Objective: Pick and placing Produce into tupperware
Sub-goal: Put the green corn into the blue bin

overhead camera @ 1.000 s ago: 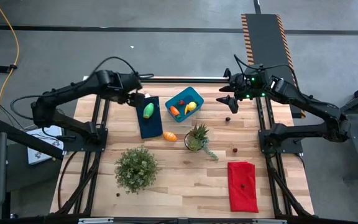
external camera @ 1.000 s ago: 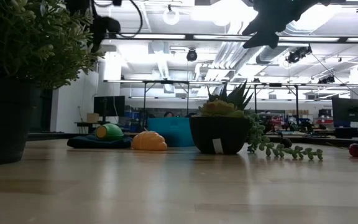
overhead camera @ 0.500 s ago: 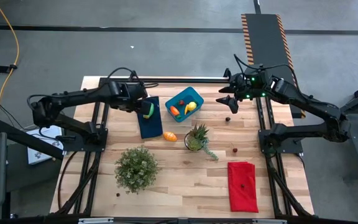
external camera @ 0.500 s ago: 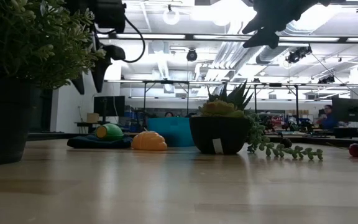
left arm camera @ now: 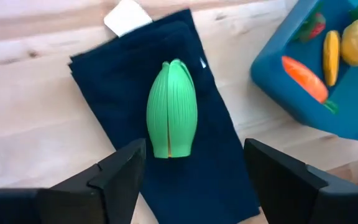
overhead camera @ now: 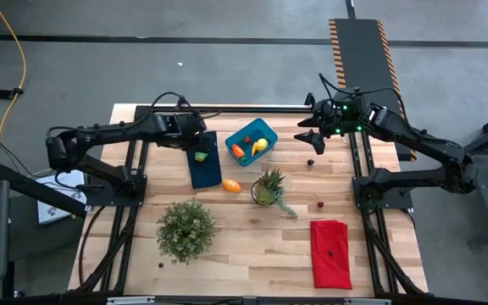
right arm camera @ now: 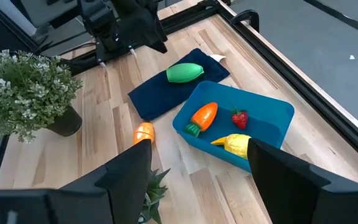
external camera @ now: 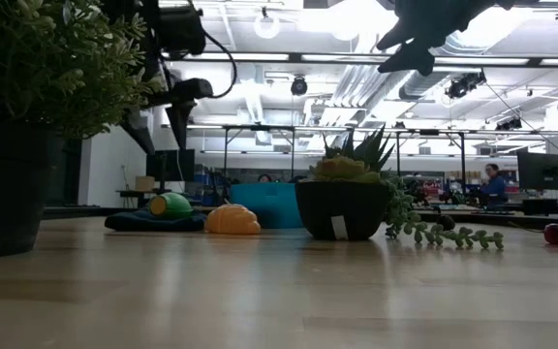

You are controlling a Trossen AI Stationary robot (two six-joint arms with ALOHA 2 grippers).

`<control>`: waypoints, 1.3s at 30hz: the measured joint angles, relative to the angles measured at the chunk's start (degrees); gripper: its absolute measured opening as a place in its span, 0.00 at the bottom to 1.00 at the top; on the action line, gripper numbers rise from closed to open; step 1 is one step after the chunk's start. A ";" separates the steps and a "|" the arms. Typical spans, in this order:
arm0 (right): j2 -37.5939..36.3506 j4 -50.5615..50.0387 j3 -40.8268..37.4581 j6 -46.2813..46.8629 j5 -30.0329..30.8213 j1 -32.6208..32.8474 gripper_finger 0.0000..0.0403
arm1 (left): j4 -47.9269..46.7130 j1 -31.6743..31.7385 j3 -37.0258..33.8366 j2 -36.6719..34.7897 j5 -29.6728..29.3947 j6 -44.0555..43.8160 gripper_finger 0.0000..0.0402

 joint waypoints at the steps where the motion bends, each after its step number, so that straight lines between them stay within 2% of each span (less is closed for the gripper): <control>1: 0.00 0.02 0.00 0.00 -0.02 0.02 0.64 | 0.11 0.50 0.00 0.94 1.11 0.07 0.64; 9: 0.00 0.01 0.00 1.19 -0.24 0.00 0.64 | 2.03 3.78 -0.04 5.98 5.64 1.64 0.60; 39: 0.00 0.33 0.00 0.70 -0.22 0.00 0.64 | 6.94 4.08 0.09 17.48 7.23 7.01 0.64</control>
